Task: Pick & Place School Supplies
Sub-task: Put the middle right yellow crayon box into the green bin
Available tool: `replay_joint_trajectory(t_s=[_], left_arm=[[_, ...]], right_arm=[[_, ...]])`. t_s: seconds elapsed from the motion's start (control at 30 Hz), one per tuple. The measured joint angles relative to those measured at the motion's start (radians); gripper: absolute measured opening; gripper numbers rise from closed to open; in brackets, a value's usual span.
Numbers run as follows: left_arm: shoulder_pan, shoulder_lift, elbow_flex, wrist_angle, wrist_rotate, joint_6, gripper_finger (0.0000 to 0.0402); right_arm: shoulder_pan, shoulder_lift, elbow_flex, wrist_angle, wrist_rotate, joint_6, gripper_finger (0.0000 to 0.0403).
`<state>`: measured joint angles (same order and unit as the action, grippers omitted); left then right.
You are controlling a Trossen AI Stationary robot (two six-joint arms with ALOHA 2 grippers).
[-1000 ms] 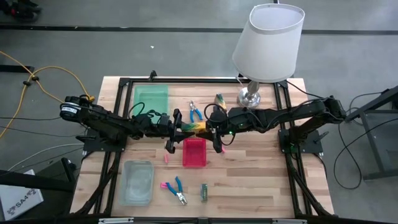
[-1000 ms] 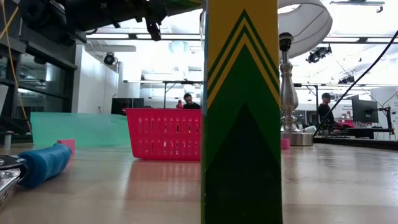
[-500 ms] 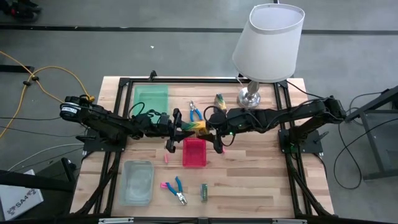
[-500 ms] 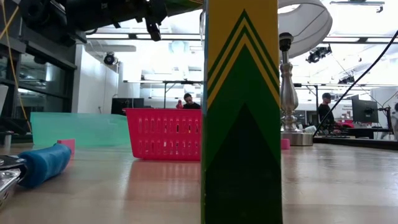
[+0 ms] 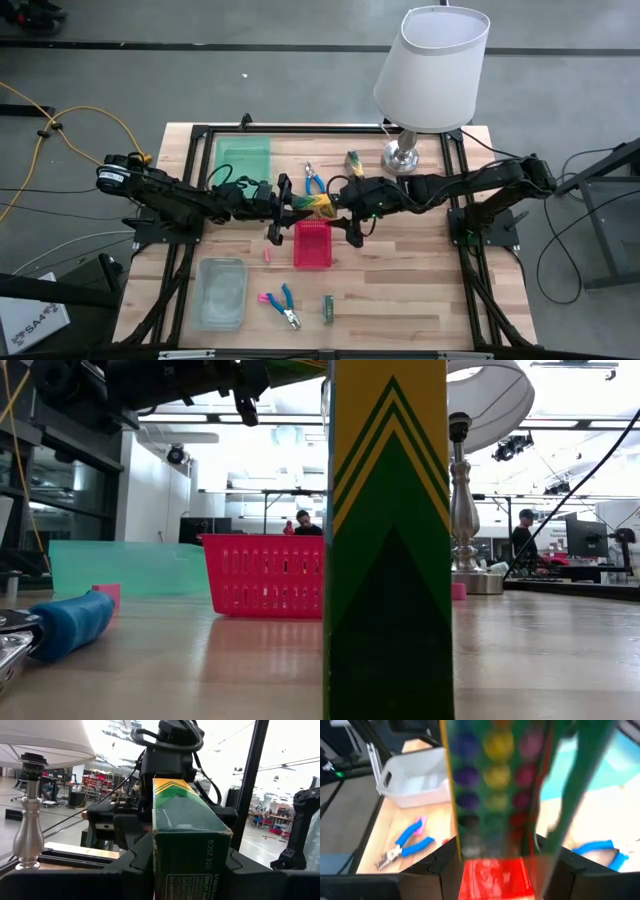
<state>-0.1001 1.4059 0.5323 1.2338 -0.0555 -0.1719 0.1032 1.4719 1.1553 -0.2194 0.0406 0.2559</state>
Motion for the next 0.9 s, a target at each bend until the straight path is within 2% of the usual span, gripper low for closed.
replay_joint_trajectory(t_s=[0.17, 0.5, 0.9], left_arm=[[0.000, 0.000, 0.000, -0.039, -0.018, -0.005, 0.0104], [0.002, -0.042, 0.000, -0.097, -0.044, 0.026, 0.0104], [0.002, -0.304, -0.001, -0.513, -0.110, 0.045, 0.0104]], right_arm=[[0.000, 0.000, 0.000, -0.015, -0.043, 0.009, 0.0197], [0.000, -0.014, 0.000, -0.023, -0.044, 0.008, 0.0197], [0.000, -0.066, 0.002, -0.131, -0.039, 0.012, 0.0197]])
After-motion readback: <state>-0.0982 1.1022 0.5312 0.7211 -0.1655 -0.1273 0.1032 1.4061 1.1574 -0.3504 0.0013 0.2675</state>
